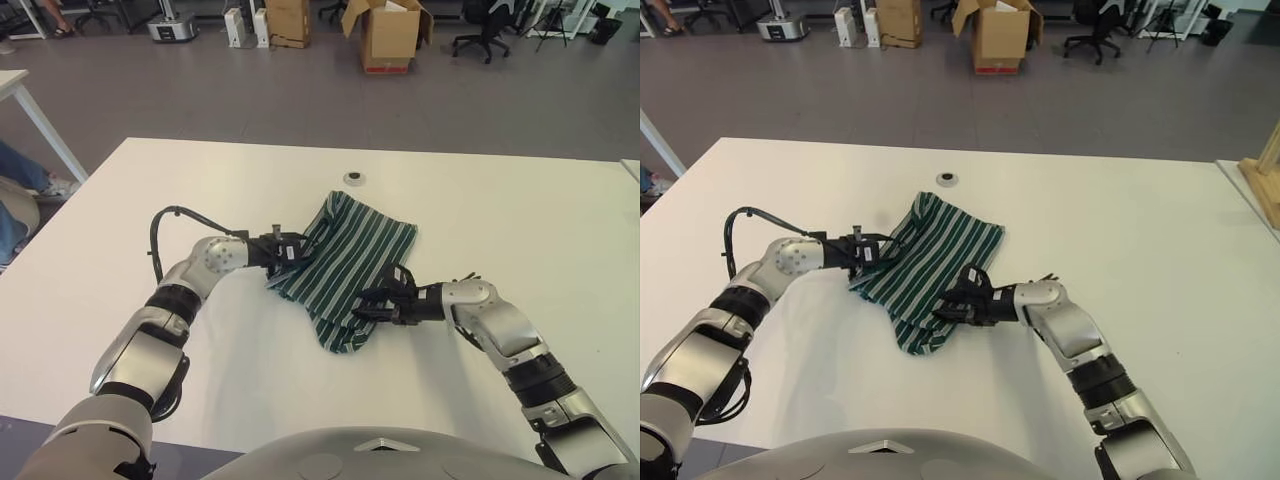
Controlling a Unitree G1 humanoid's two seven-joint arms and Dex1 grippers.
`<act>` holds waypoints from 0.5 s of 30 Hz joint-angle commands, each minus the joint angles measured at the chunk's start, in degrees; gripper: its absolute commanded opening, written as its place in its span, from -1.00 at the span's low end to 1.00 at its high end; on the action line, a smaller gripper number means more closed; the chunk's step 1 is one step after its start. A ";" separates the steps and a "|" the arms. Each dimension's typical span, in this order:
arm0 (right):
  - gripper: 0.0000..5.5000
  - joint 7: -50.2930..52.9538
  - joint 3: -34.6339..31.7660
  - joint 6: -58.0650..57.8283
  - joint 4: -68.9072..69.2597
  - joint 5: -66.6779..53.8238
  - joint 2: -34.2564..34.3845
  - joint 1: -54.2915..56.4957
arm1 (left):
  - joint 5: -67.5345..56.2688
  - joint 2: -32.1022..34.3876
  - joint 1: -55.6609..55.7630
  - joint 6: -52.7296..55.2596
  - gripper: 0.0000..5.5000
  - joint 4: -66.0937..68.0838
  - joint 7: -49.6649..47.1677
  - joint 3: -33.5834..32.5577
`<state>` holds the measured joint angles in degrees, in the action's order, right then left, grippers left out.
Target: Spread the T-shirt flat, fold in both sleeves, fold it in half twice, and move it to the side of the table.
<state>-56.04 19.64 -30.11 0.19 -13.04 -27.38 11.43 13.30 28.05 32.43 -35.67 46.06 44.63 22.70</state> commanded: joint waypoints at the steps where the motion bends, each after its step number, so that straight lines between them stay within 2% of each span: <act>1: -0.26 -3.16 1.98 1.51 -2.24 3.49 -6.03 -1.11 | -16.26 2.30 -16.40 13.79 -0.26 -23.21 11.79 -0.70; 4: -0.26 -8.86 2.68 3.43 1.24 1.34 -9.75 -1.74 | -31.04 2.12 -28.24 30.42 -0.26 -41.81 13.18 -1.59; 6: -0.26 -11.22 2.49 3.02 3.33 0.30 -11.91 -2.28 | -33.02 2.35 -30.70 35.24 -0.26 -45.24 11.34 -3.86; 11: -0.26 -17.67 -1.59 2.93 10.29 -2.16 -22.12 -6.43 | -27.67 7.53 -26.53 32.85 -0.26 -38.10 10.46 -10.75; 15: -0.26 -14.31 -6.49 1.58 12.63 -5.76 -19.57 -3.52 | -25.25 4.83 -21.45 31.51 -0.26 -41.07 9.08 -10.43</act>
<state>-71.88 14.71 -27.82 11.71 -18.07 -48.47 5.48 -13.23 34.74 8.14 -3.74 7.23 54.83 11.95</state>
